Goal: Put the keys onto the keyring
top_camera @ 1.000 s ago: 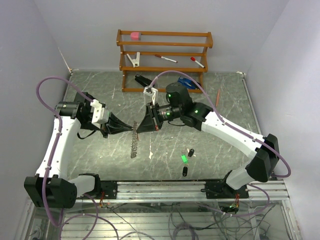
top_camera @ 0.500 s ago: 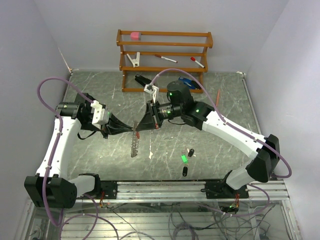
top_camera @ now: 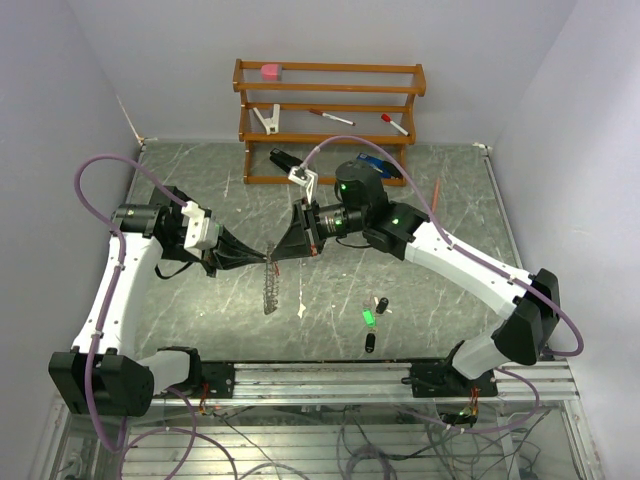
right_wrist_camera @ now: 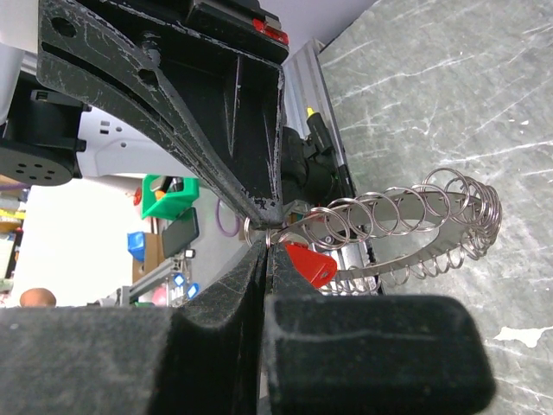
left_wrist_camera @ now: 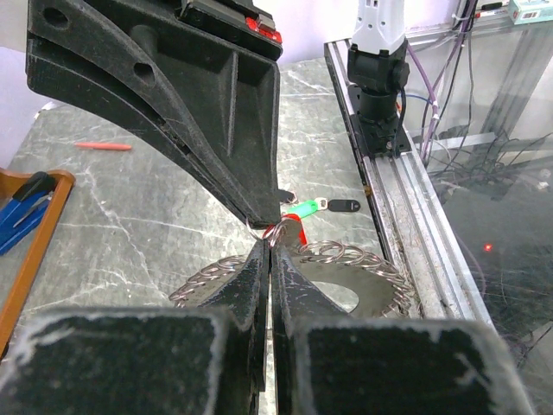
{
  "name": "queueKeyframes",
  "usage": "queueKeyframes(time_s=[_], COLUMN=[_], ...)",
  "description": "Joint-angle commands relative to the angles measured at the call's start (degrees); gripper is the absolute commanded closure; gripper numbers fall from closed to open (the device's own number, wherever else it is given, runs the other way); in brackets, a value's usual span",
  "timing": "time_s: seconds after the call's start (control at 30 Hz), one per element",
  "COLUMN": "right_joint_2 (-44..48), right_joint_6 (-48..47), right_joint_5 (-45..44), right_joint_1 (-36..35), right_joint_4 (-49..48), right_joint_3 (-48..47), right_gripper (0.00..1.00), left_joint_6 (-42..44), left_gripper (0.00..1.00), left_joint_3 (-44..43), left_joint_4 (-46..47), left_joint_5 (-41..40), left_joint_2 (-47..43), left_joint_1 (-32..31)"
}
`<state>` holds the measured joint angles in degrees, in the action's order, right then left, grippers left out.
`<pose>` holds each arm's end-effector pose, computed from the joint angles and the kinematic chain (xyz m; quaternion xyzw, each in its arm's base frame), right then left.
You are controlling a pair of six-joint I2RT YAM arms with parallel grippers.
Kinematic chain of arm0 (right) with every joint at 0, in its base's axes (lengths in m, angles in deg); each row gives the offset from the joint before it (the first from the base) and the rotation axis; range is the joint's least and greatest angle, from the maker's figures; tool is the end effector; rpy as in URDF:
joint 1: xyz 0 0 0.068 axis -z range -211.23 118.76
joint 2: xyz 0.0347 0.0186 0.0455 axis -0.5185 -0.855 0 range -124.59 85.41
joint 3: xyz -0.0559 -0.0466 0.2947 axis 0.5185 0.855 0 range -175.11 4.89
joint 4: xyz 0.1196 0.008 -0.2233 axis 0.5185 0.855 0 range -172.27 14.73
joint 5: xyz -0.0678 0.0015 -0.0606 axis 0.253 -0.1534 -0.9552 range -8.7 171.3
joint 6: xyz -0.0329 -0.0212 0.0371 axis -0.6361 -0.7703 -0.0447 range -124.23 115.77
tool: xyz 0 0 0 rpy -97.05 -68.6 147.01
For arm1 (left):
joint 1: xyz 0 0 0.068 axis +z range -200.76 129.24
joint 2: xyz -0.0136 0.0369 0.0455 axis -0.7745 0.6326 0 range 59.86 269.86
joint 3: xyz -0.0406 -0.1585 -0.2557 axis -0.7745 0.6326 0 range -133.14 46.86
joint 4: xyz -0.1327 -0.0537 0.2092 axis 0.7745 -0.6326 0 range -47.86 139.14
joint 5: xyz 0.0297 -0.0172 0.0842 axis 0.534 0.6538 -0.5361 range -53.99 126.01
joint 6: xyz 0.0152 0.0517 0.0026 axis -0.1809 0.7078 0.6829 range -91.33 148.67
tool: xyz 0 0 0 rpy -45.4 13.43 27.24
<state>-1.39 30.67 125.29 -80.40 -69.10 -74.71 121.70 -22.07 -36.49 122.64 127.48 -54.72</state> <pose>0.2029 0.2727 0.4039 -0.3067 0.7288 0.5829 0.1873 0.1471 -0.0459 0.3766 0.5667 0.4560 -0.4632 0.5062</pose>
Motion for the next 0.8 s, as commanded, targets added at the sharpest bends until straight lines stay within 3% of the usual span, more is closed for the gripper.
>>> queueKeyframes(time_s=[0.0, 0.77], right_joint_2=[1.3, 2.0], right_joint_6=[0.6, 4.8], right_joint_5=[1.7, 6.5], right_joint_1=[0.0, 0.7], right_joint_4=[-1.0, -6.5], right_joint_3=[1.1, 4.1], right_gripper=[1.0, 1.0], left_joint_6=[1.2, 1.7], left_gripper=[0.93, 0.93], left_joint_3=[-2.0, -0.5], left_joint_4=[0.0, 0.0], left_joint_5=[4.3, 4.3], left_joint_2=[-0.3, -0.8], left_joint_1=[-0.3, -0.3])
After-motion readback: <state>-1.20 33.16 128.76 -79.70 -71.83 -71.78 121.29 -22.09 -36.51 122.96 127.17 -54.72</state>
